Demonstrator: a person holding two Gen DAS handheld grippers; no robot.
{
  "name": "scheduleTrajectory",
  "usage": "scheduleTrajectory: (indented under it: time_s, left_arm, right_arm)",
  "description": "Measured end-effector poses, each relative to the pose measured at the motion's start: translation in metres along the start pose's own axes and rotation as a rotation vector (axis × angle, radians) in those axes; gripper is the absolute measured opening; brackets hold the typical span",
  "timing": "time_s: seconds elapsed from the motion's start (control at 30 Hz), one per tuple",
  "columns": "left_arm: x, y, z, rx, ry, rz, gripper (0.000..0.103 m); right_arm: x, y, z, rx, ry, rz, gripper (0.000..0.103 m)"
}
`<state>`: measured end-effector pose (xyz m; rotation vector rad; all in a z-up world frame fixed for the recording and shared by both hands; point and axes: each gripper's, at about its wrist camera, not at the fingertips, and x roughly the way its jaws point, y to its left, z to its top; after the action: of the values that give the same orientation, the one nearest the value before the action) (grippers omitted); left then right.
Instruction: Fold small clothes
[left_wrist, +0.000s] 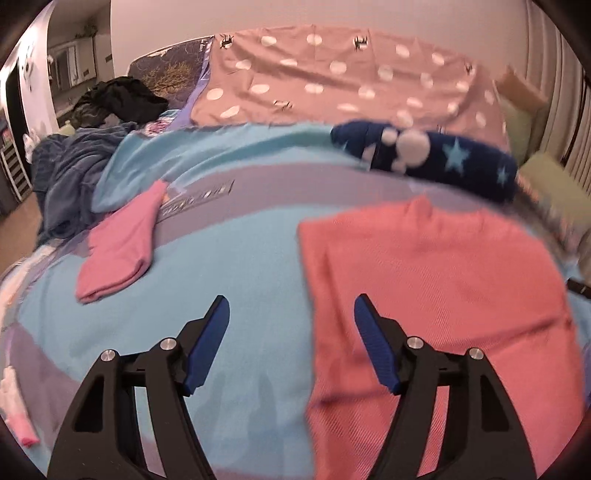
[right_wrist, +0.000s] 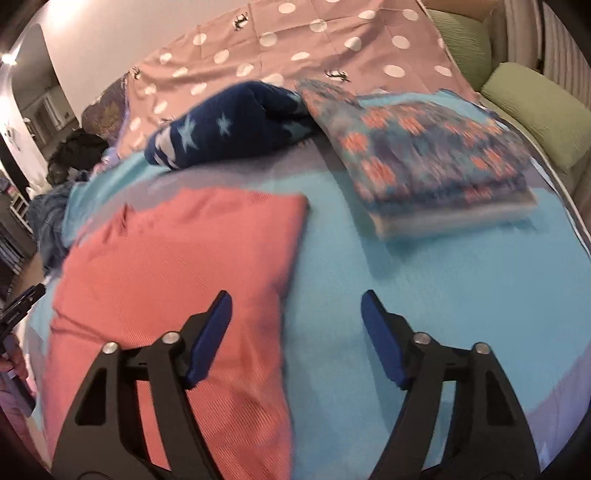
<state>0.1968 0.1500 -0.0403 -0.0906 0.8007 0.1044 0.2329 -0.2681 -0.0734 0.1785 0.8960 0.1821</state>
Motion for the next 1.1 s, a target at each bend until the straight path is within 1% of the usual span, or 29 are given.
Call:
scheduleTrajectory:
  time_s: [0.03, 0.07, 0.1, 0.17, 0.23, 0.27, 0.3, 0.33, 0.37, 0.4, 0.43, 0.47, 0.5, 0.53, 0.57, 0.6, 0.63, 0.67, 0.7, 0.73, 0.77, 0.8, 0.83, 0.87, 0.9, 0.97, 1.03, 1.07, 1.1]
  left_arm:
    - [0.006, 0.001, 0.009, -0.012, 0.002, -0.002, 0.071]
    - [0.013, 0.001, 0.018, -0.021, 0.003, 0.015, 0.071]
    - [0.019, 0.001, 0.025, -0.019, 0.002, 0.024, 0.071]
    - [0.031, -0.005, 0.04, 0.012, -0.009, 0.0, 0.069]
    - [0.045, -0.015, 0.053, 0.063, 0.011, -0.028, 0.052]
    - [0.053, -0.018, 0.059, 0.087, 0.033, -0.046, 0.032]
    - [0.062, -0.024, 0.065, 0.112, 0.058, -0.064, 0.018]
    - [0.069, -0.03, 0.071, 0.135, 0.076, -0.074, 0.017]
    - [0.08, -0.04, 0.077, 0.175, 0.086, -0.075, 0.017]
    - [0.085, -0.045, 0.079, 0.196, 0.088, -0.074, 0.017]
    - [0.091, -0.051, 0.081, 0.222, 0.092, -0.081, 0.017]
    - [0.099, -0.062, 0.082, 0.259, 0.098, -0.105, 0.017]
    - [0.104, -0.069, 0.082, 0.287, 0.101, -0.124, 0.023]
    - [0.11, -0.078, 0.08, 0.329, 0.111, -0.138, 0.03]
    - [0.116, -0.085, 0.078, 0.368, 0.118, -0.125, 0.041]
    - [0.124, -0.093, 0.072, 0.427, 0.115, -0.072, 0.041]
    - [0.133, -0.102, 0.065, 0.5, 0.091, -0.002, 0.042]
    - [0.136, -0.104, 0.063, 0.522, 0.069, 0.031, 0.046]
    - [0.136, -0.105, 0.063, 0.522, 0.054, 0.067, 0.052]
    - [0.136, -0.105, 0.065, 0.517, 0.048, 0.089, 0.052]
    - [0.135, -0.104, 0.066, 0.518, 0.039, 0.119, 0.052]
    - [0.134, -0.102, 0.067, 0.525, 0.027, 0.162, 0.051]
    - [0.132, -0.1, 0.066, 0.534, 0.013, 0.211, 0.05]
    - [0.13, -0.094, 0.064, 0.555, -0.003, 0.327, 0.05]
    - [0.124, -0.088, 0.062, 0.554, -0.016, 0.34, 0.05]
    - [0.095, -0.062, 0.056, 0.474, -0.047, 0.249, 0.05]
    - [0.066, -0.033, 0.048, 0.36, -0.055, 0.188, 0.05]
    - [0.053, -0.019, 0.041, 0.313, -0.057, 0.151, 0.051]
    - [0.039, -0.007, 0.031, 0.269, -0.056, 0.109, 0.051]
  right_arm:
    - [0.005, 0.004, 0.008, -0.013, 0.007, -0.006, 0.057]
    - [0.008, 0.007, 0.014, -0.021, 0.008, -0.014, 0.051]
    - [0.013, 0.012, 0.021, -0.035, 0.011, -0.012, 0.042]
    - [0.02, 0.023, 0.035, -0.07, 0.017, 0.023, 0.038]
    - [0.028, 0.038, 0.048, -0.128, 0.015, 0.035, 0.038]
    - [0.036, 0.052, 0.058, -0.175, 0.024, 0.043, 0.038]
    - [0.042, 0.061, 0.064, -0.202, 0.035, 0.055, 0.04]
    - [0.051, 0.072, 0.071, -0.229, 0.052, 0.073, 0.047]
    - [0.057, 0.079, 0.075, -0.247, 0.061, 0.079, 0.05]
    - [0.066, 0.088, 0.08, -0.272, 0.069, 0.074, 0.055]
    - [0.075, 0.097, 0.083, -0.301, 0.07, 0.053, 0.064]
    - [0.081, 0.101, 0.084, -0.322, 0.07, 0.03, 0.069]
    - [0.091, 0.107, 0.085, -0.349, 0.071, -0.009, 0.074]
    - [0.103, 0.11, 0.084, -0.374, 0.081, -0.062, 0.071]
    - [0.113, 0.11, 0.083, -0.395, 0.09, -0.131, 0.07]
    - [0.125, 0.109, 0.08, -0.411, 0.081, -0.223, 0.07]
    - [0.127, 0.105, 0.08, -0.389, 0.046, -0.241, 0.07]
    - [0.127, 0.102, 0.08, -0.361, 0.035, -0.251, 0.07]
    - [0.127, 0.099, 0.08, -0.331, 0.023, -0.272, 0.07]
    - [0.126, 0.098, 0.08, -0.323, 0.013, -0.293, 0.07]
    - [0.125, 0.097, 0.08, -0.323, -0.003, -0.341, 0.069]
    - [0.122, 0.095, 0.081, -0.326, -0.021, -0.386, 0.066]
    - [0.114, 0.09, 0.08, -0.318, -0.034, -0.382, 0.057]
    - [0.103, 0.083, 0.079, -0.292, -0.035, -0.334, 0.055]
    - [0.088, 0.074, 0.075, -0.253, -0.037, -0.271, 0.055]
    - [0.056, 0.059, 0.062, -0.198, -0.054, -0.17, 0.055]
    - [0.018, 0.042, 0.03, -0.182, -0.067, -0.08, 0.055]
    - [0.006, 0.039, 0.019, -0.186, -0.064, -0.065, 0.055]
    - [-0.009, 0.033, 0.0, -0.189, -0.059, -0.049, 0.055]
